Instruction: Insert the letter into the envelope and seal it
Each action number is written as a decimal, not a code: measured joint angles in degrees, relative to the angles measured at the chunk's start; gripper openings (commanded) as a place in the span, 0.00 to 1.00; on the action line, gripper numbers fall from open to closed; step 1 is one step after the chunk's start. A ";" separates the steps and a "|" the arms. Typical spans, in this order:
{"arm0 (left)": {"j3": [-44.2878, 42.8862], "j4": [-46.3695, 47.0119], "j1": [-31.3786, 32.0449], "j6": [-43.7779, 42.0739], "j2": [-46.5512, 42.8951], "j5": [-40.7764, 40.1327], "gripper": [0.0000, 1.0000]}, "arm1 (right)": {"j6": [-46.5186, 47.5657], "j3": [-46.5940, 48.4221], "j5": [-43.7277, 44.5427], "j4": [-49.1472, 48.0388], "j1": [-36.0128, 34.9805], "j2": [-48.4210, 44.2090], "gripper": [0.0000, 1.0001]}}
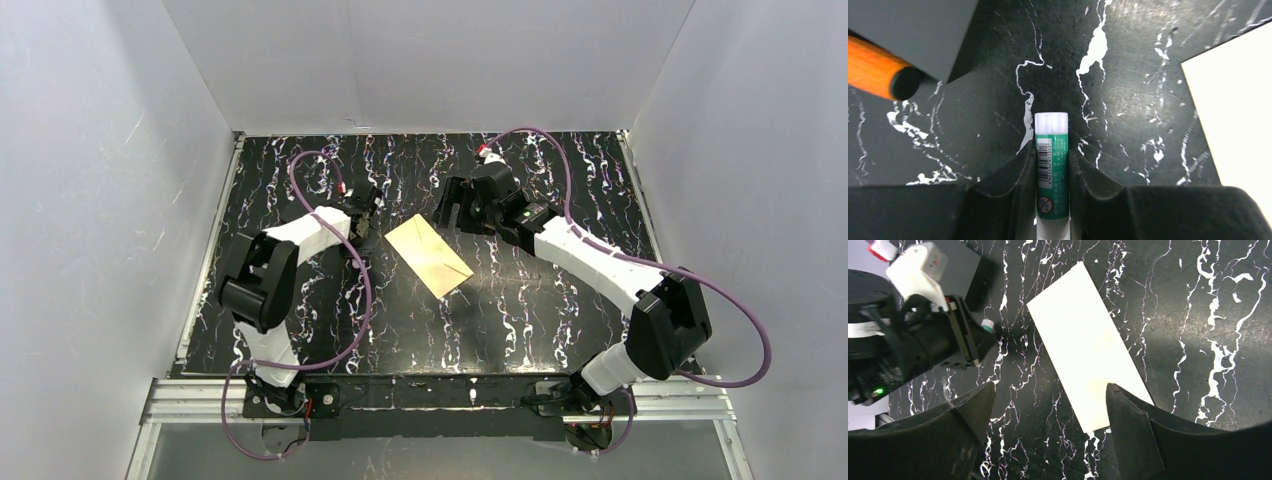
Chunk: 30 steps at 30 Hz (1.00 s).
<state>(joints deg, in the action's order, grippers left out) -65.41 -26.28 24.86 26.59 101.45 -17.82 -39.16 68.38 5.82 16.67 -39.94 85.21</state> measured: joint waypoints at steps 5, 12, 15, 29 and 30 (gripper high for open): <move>-0.87 0.76 0.02 -0.44 2.40 0.92 0.30 | -0.37 0.20 -0.26 0.22 0.61 0.57 0.88; -0.87 0.35 -0.02 -0.63 2.38 2.91 0.44 | -1.25 0.66 -0.46 0.83 0.94 1.20 0.88; -0.87 0.11 -0.02 -0.46 2.27 4.02 0.47 | -1.36 1.68 -0.42 1.55 0.94 1.95 0.88; -5.09 -6.51 0.00 -1.49 0.59 7.10 0.98 | -1.36 12.59 -1.55 9.66 1.38 5.62 0.89; -5.88 -7.30 0.00 -1.62 -0.24 7.13 0.98 | -1.33 13.42 -1.49 10.51 1.38 5.62 0.90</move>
<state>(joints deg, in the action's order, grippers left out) -71.29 -33.58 24.86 24.97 101.21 -10.70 -40.49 81.80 4.34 27.18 -38.57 90.83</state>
